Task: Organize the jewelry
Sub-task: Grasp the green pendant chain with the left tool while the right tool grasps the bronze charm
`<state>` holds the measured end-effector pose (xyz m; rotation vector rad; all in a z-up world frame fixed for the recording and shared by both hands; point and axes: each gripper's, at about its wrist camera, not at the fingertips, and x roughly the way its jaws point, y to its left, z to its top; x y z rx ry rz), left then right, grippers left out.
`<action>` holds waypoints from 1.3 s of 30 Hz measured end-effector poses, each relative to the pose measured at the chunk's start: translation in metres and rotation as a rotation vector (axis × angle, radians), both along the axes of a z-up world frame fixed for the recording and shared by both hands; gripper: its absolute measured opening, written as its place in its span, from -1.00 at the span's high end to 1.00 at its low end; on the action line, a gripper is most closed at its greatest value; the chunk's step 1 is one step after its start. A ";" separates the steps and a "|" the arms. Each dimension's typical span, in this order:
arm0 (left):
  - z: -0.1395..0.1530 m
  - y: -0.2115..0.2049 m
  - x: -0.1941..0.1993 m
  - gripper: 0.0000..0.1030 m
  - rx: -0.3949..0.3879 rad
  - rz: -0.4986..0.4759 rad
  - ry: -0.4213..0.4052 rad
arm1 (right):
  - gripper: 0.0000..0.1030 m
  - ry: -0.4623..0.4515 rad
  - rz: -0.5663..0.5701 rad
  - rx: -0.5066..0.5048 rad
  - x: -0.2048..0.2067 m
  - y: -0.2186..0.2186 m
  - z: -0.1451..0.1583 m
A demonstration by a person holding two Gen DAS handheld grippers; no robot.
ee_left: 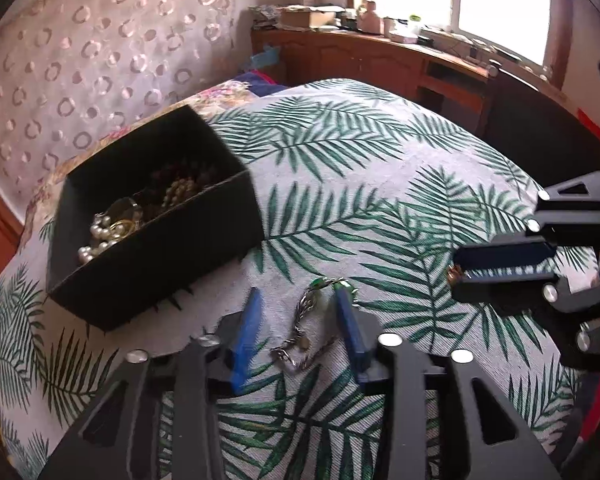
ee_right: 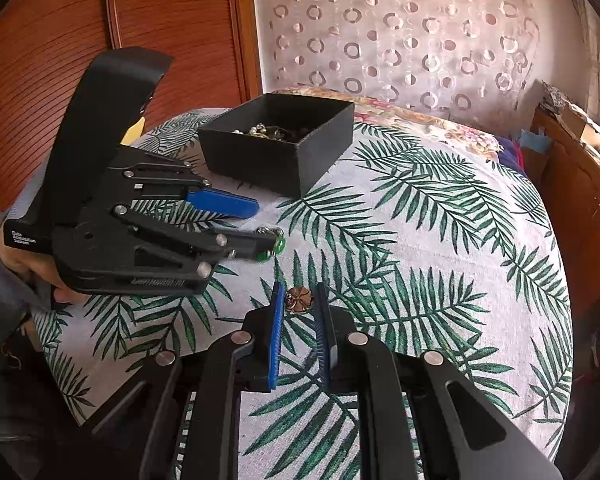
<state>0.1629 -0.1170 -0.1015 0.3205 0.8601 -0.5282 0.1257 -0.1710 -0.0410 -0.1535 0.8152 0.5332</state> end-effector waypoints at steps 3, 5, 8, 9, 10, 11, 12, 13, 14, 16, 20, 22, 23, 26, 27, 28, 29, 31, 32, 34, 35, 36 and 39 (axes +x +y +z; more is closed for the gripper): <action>0.000 -0.003 -0.004 0.11 0.001 -0.027 0.005 | 0.68 -0.002 -0.008 0.003 0.001 -0.004 0.000; 0.000 -0.005 -0.007 0.11 0.006 -0.026 -0.001 | 0.68 -0.003 -0.014 0.004 0.002 -0.007 0.001; 0.001 -0.003 -0.009 0.11 -0.008 -0.004 0.007 | 0.68 -0.006 -0.021 0.007 0.002 -0.009 0.002; 0.001 -0.003 -0.011 0.11 -0.013 0.004 0.002 | 0.68 -0.007 -0.023 0.008 0.001 -0.010 0.002; 0.003 -0.001 -0.014 0.11 -0.020 0.013 -0.006 | 0.68 -0.008 -0.025 0.010 0.001 -0.011 0.003; 0.004 0.001 -0.018 0.11 -0.034 0.023 -0.011 | 0.68 -0.009 -0.027 0.010 0.000 -0.012 0.003; 0.006 0.003 -0.020 0.14 -0.050 0.027 -0.010 | 0.68 -0.009 -0.029 0.011 0.000 -0.013 0.003; 0.007 0.003 -0.022 0.18 -0.066 0.025 -0.005 | 0.68 -0.009 -0.031 0.012 0.000 -0.014 0.003; 0.008 0.002 -0.024 0.33 -0.081 0.019 -0.001 | 0.68 -0.009 -0.035 0.014 0.000 -0.016 0.003; 0.009 -0.001 -0.026 0.47 -0.099 0.009 0.006 | 0.68 -0.008 -0.042 0.016 0.001 -0.018 0.003; 0.005 -0.011 -0.021 0.68 -0.126 -0.007 0.039 | 0.68 -0.008 -0.050 0.018 0.000 -0.022 0.004; 0.003 -0.015 -0.019 0.68 -0.130 -0.006 0.042 | 0.68 -0.008 -0.053 0.019 0.000 -0.025 0.004; 0.002 -0.017 -0.017 0.68 -0.119 -0.001 0.041 | 0.68 -0.008 -0.054 0.019 0.000 -0.025 0.004; -0.002 -0.021 -0.013 0.68 -0.112 0.007 0.046 | 0.68 -0.008 -0.058 0.021 0.000 -0.026 0.004; -0.002 -0.022 -0.012 0.71 -0.106 0.007 0.042 | 0.68 -0.008 -0.059 0.021 0.001 -0.026 0.004; -0.002 -0.023 -0.012 0.78 -0.100 0.008 0.039 | 0.68 -0.008 -0.060 0.021 0.001 -0.027 0.003; -0.003 -0.023 -0.013 0.89 -0.094 0.005 0.035 | 0.68 -0.008 -0.060 0.022 0.001 -0.027 0.003; -0.003 -0.022 -0.013 0.89 -0.095 0.004 0.031 | 0.68 -0.009 -0.059 0.023 0.002 -0.027 0.003; -0.002 -0.021 -0.014 0.90 -0.094 0.007 0.028 | 0.68 -0.009 -0.059 0.021 0.002 -0.027 0.003; 0.001 -0.016 -0.015 0.90 -0.110 0.016 0.025 | 0.68 -0.010 -0.057 0.021 0.002 -0.027 0.003; 0.004 -0.013 -0.015 0.90 -0.120 0.018 0.022 | 0.68 -0.012 -0.056 0.020 0.002 -0.026 0.004; 0.006 -0.011 -0.017 0.90 -0.128 0.020 0.019 | 0.68 -0.013 -0.054 0.021 0.003 -0.025 0.005; 0.019 0.000 -0.019 0.90 -0.150 0.034 -0.005 | 0.68 -0.020 -0.047 0.020 0.003 -0.020 0.009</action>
